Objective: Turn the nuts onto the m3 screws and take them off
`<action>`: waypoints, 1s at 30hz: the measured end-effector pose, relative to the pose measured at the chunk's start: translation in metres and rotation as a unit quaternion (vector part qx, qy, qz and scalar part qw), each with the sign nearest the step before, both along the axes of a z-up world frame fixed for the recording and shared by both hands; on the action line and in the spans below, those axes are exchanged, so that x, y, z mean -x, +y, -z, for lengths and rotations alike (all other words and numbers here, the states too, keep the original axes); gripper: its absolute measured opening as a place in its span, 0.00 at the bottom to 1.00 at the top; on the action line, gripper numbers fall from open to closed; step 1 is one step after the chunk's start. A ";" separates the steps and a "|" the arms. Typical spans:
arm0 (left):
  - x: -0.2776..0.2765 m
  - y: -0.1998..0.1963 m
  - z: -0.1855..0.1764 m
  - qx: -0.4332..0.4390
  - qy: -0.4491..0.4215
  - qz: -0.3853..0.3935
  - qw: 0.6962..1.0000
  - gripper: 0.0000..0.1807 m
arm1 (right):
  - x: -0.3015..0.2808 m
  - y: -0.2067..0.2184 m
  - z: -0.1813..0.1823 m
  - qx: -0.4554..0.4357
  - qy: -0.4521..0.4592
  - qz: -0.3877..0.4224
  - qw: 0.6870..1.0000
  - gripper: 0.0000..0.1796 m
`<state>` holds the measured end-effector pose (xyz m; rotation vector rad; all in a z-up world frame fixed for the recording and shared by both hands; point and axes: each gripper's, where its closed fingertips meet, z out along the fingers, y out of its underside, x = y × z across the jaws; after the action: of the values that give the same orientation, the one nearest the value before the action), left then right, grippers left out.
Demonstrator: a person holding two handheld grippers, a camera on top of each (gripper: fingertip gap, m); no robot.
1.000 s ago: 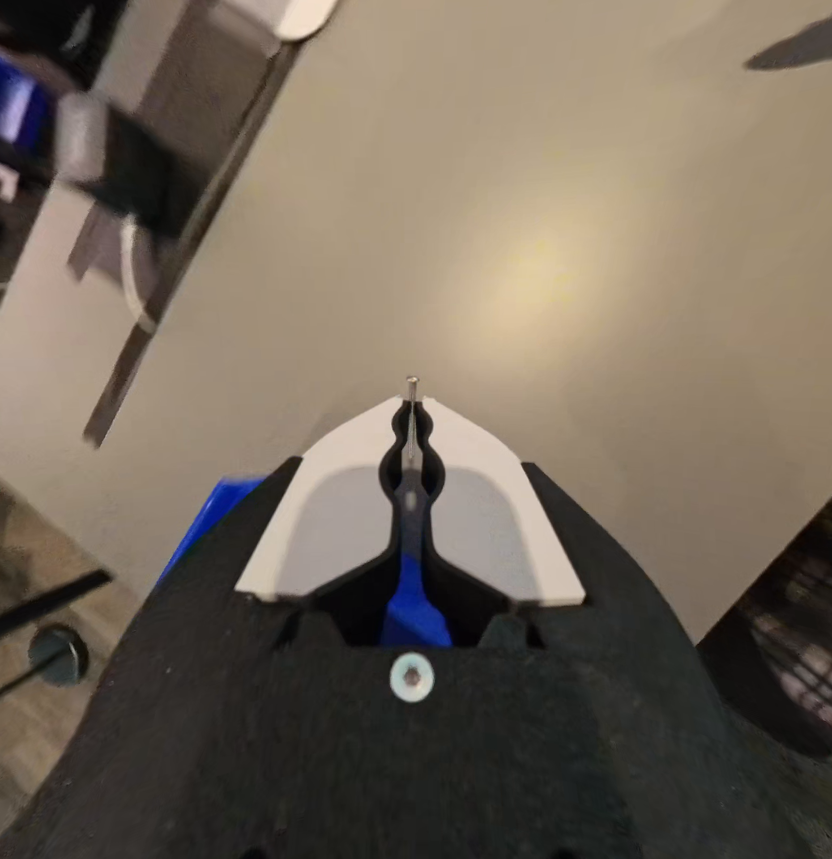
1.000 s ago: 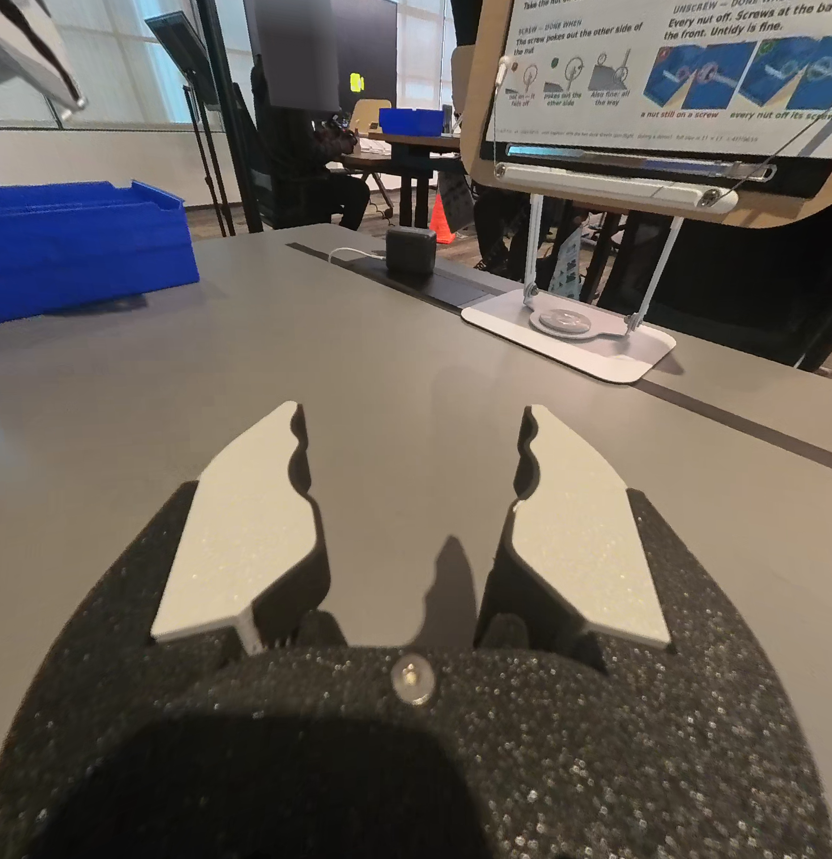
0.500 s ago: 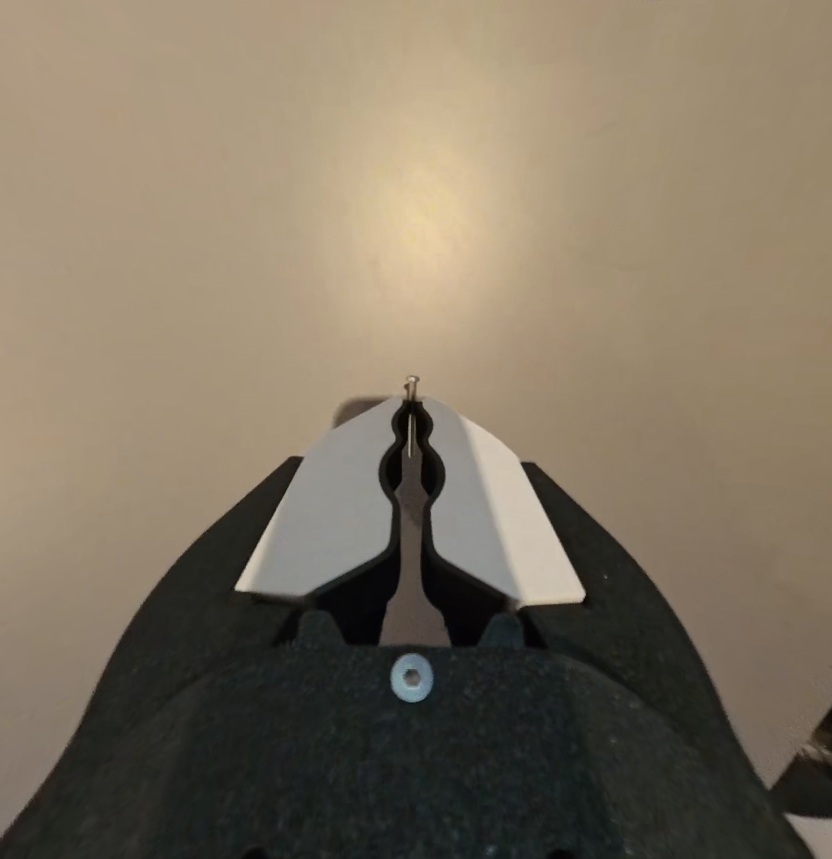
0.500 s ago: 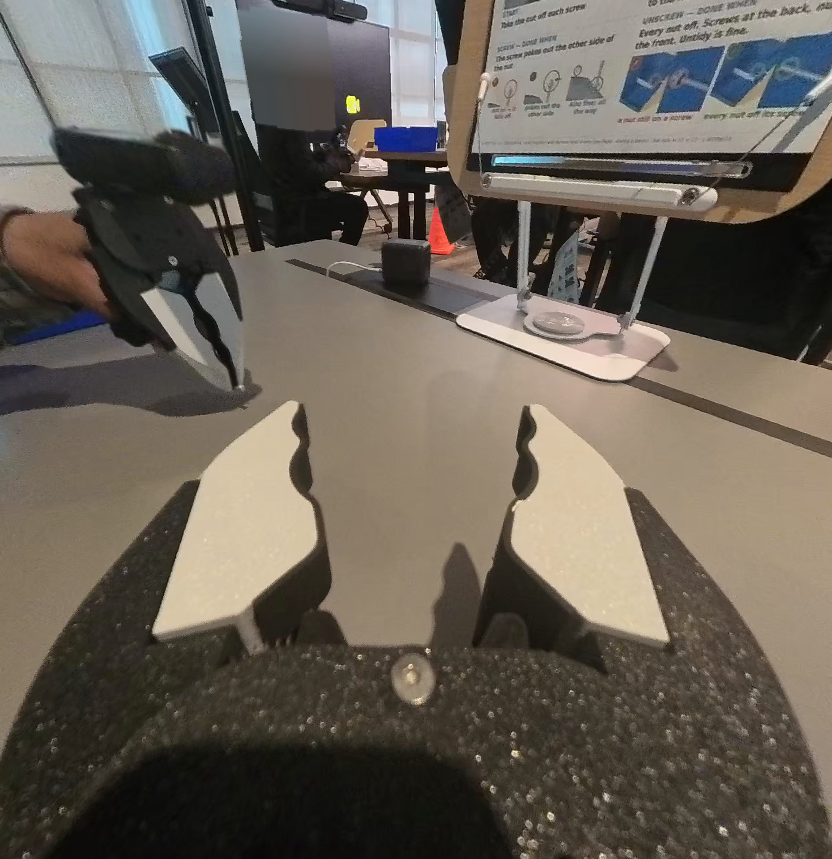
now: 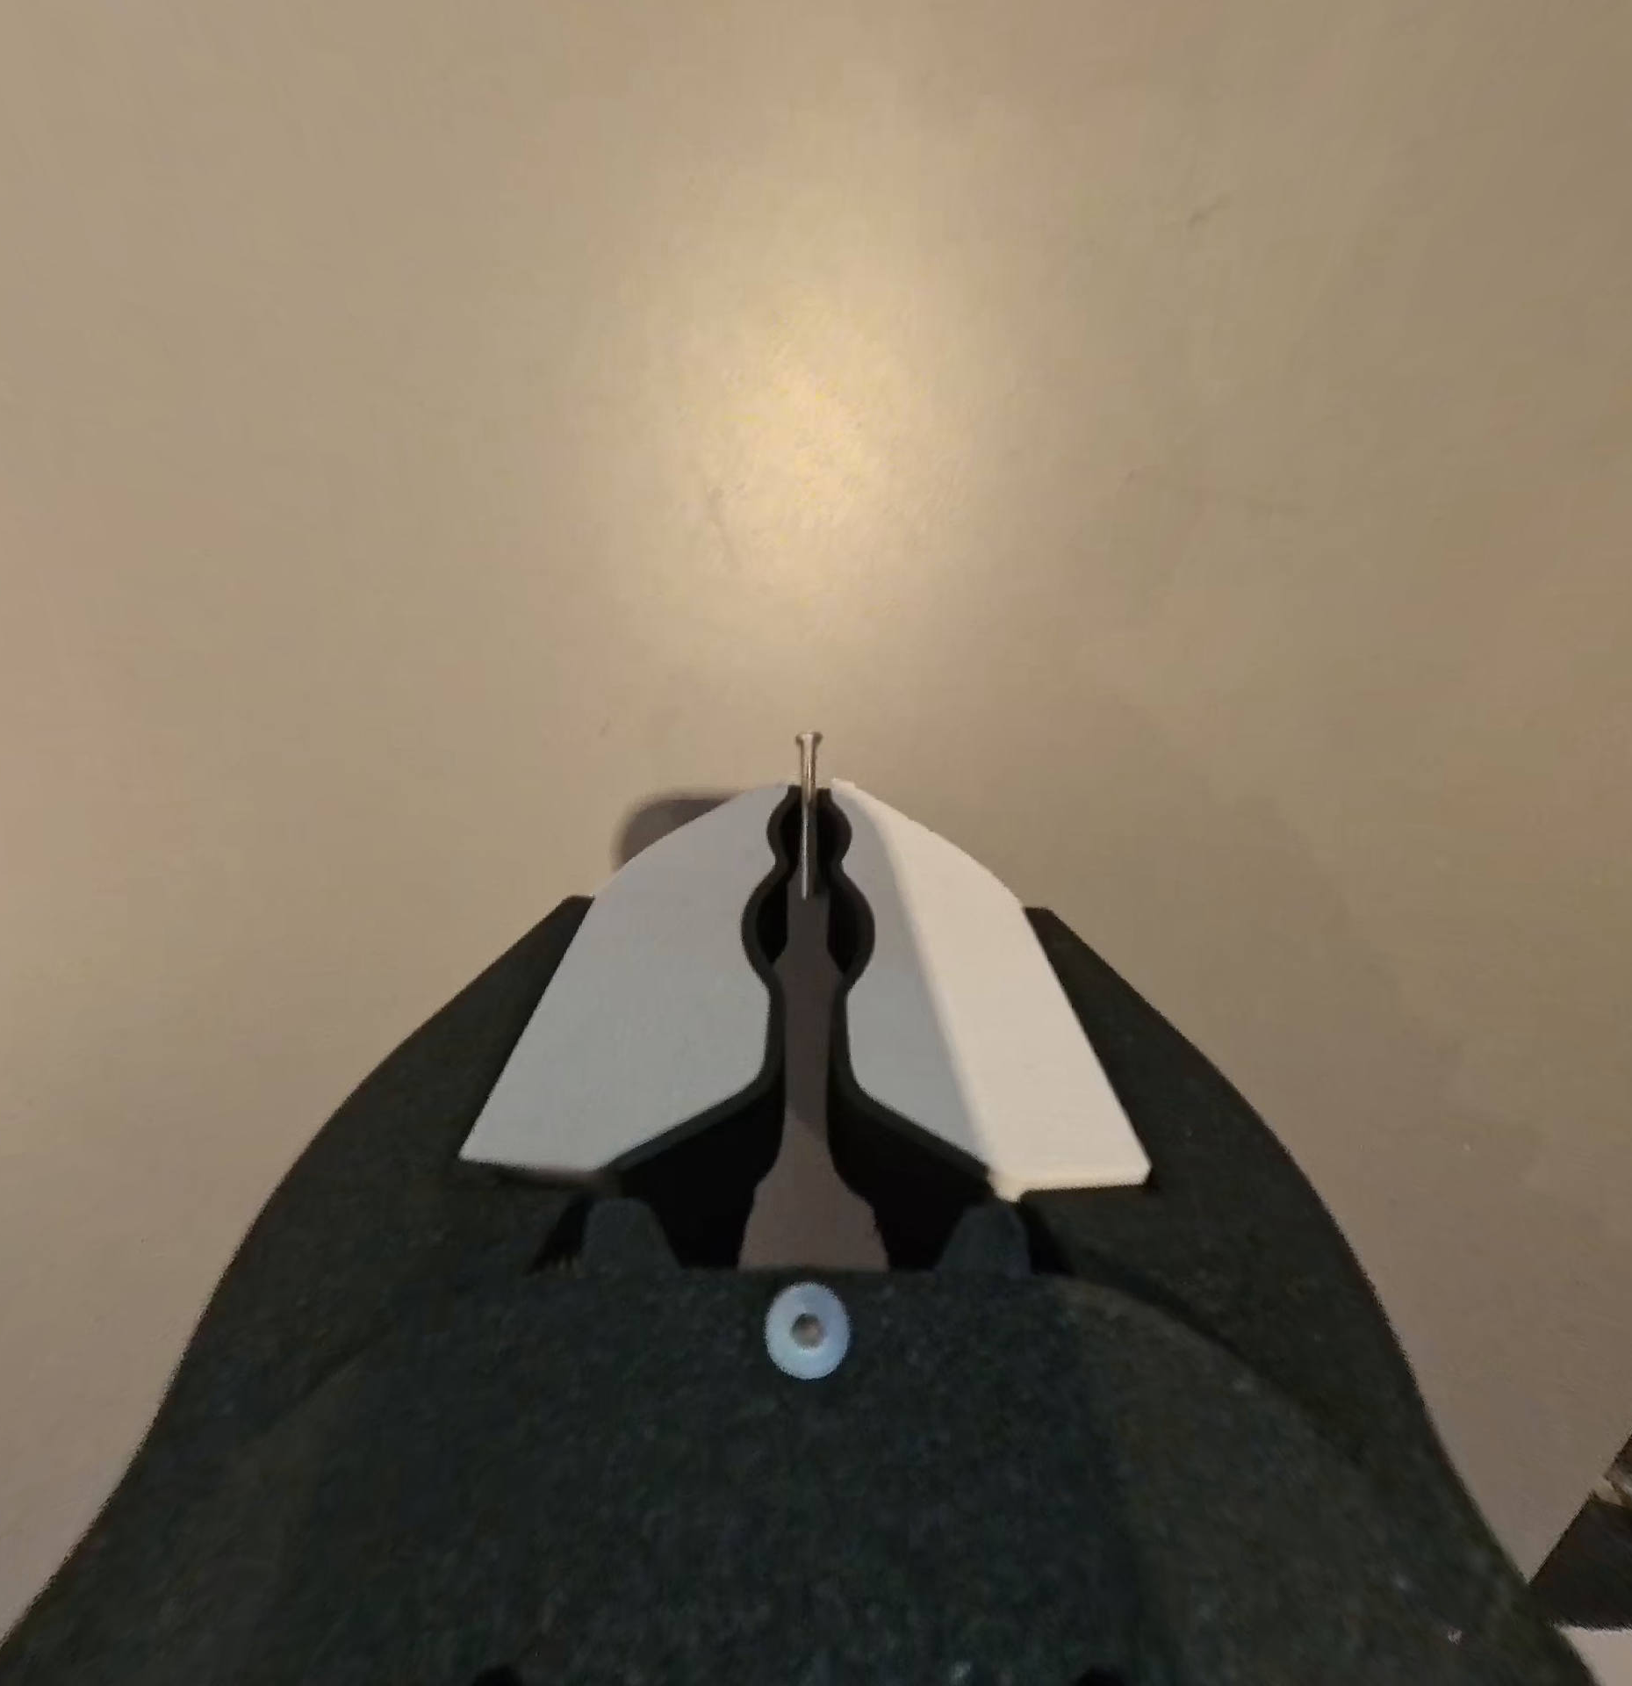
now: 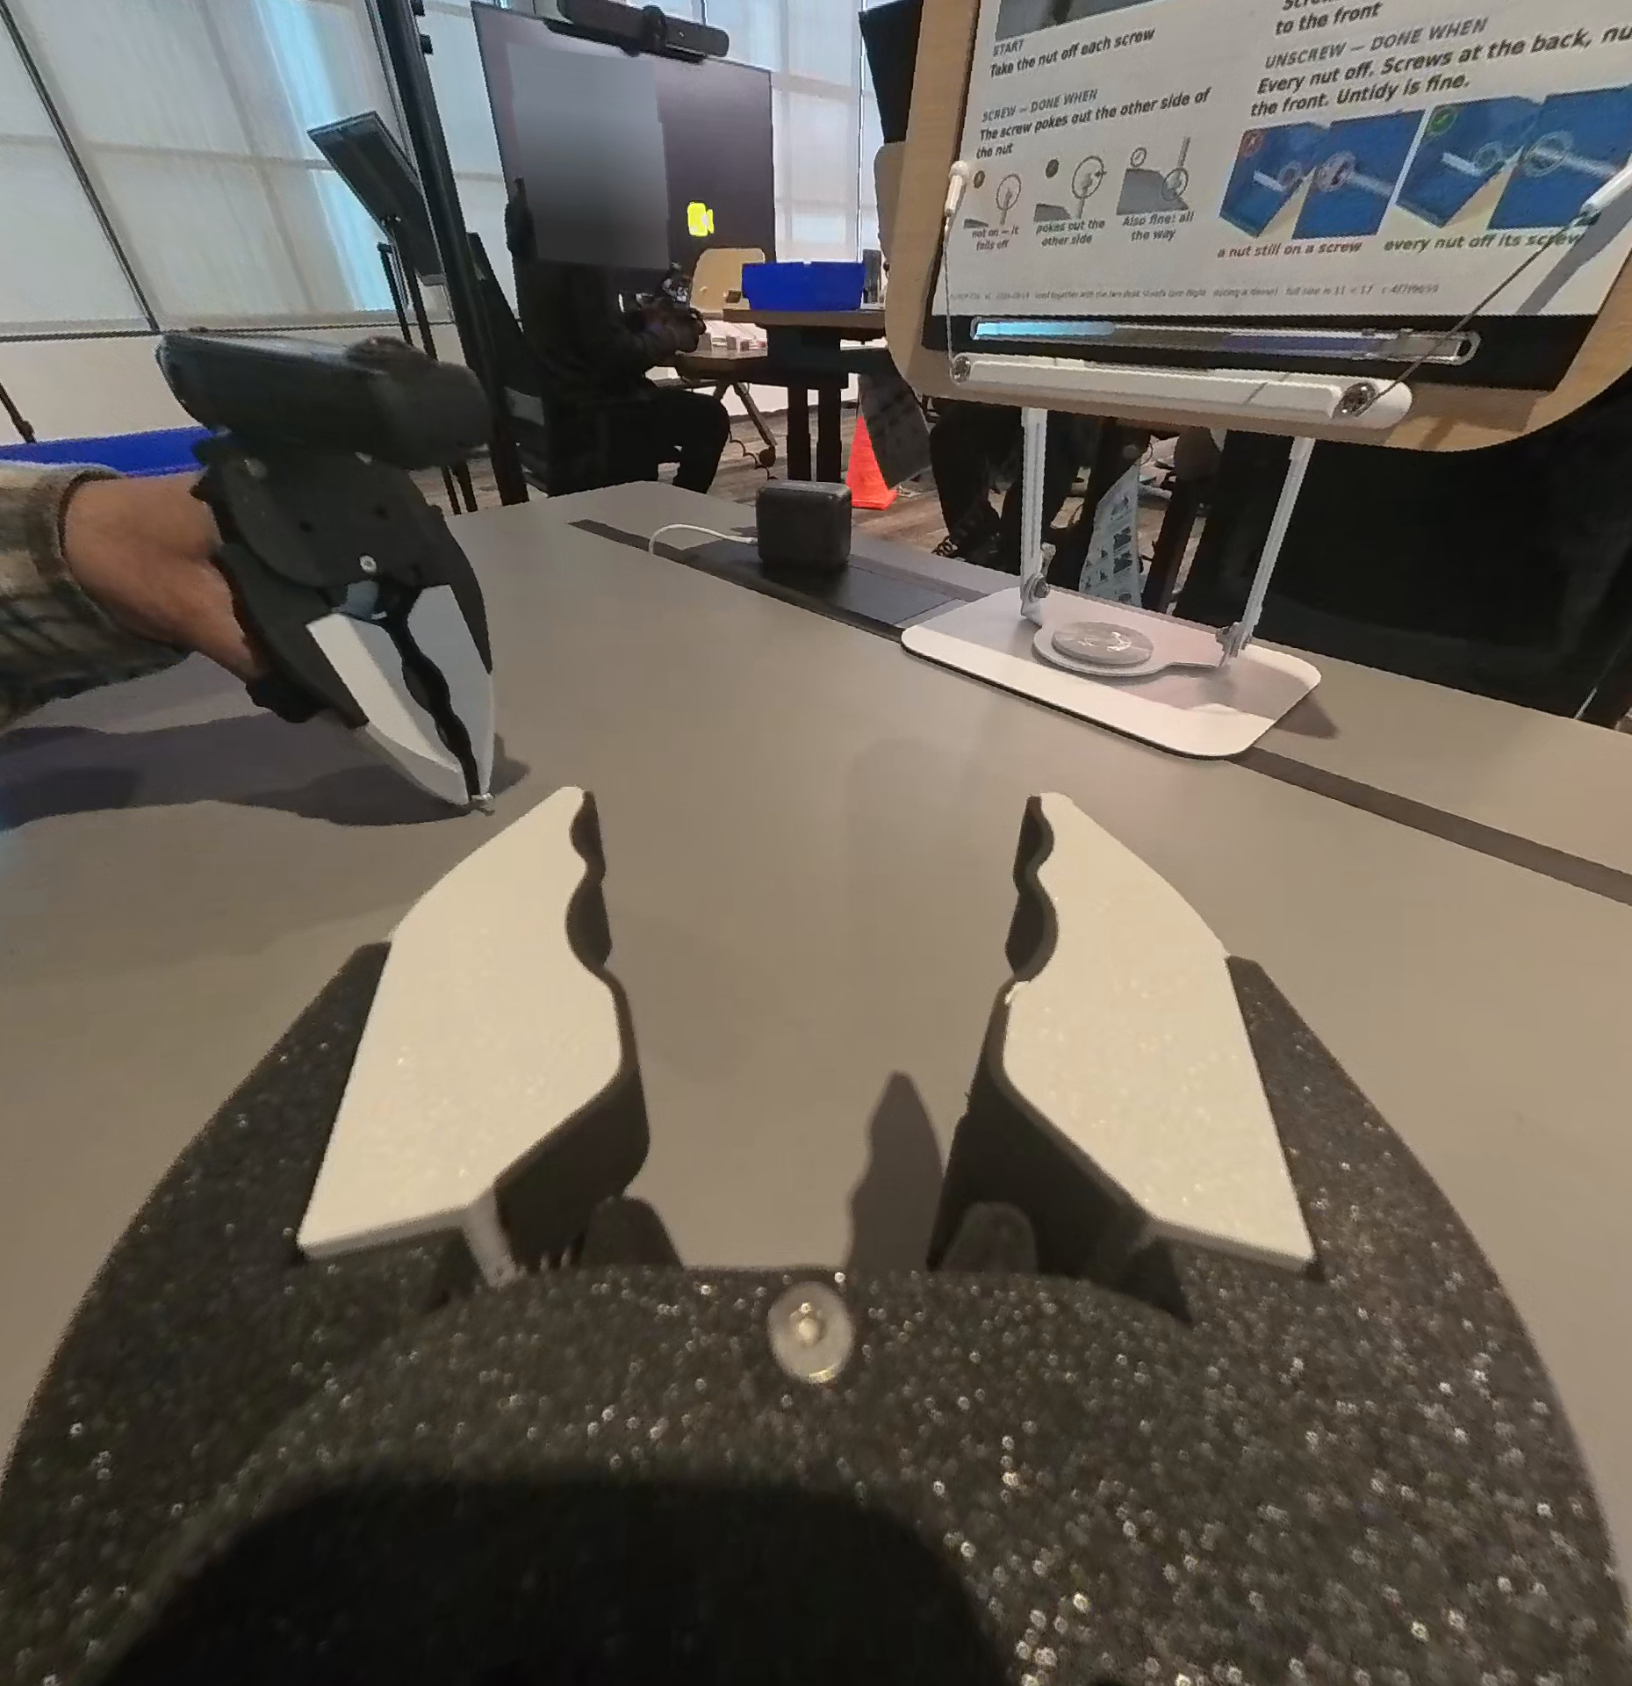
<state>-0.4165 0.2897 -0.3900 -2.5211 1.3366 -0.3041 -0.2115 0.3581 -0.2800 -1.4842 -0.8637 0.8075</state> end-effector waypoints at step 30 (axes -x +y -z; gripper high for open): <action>0.305 -0.194 -0.154 -0.207 -0.057 -0.253 0.943 0.30 | -0.002 0.009 -0.018 -0.011 -0.016 0.046 0.999 0.49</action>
<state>-0.7214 0.0954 -0.2360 -2.3292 0.5903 -0.0494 -0.2093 0.3675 -0.2622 -1.5108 -0.8198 0.7054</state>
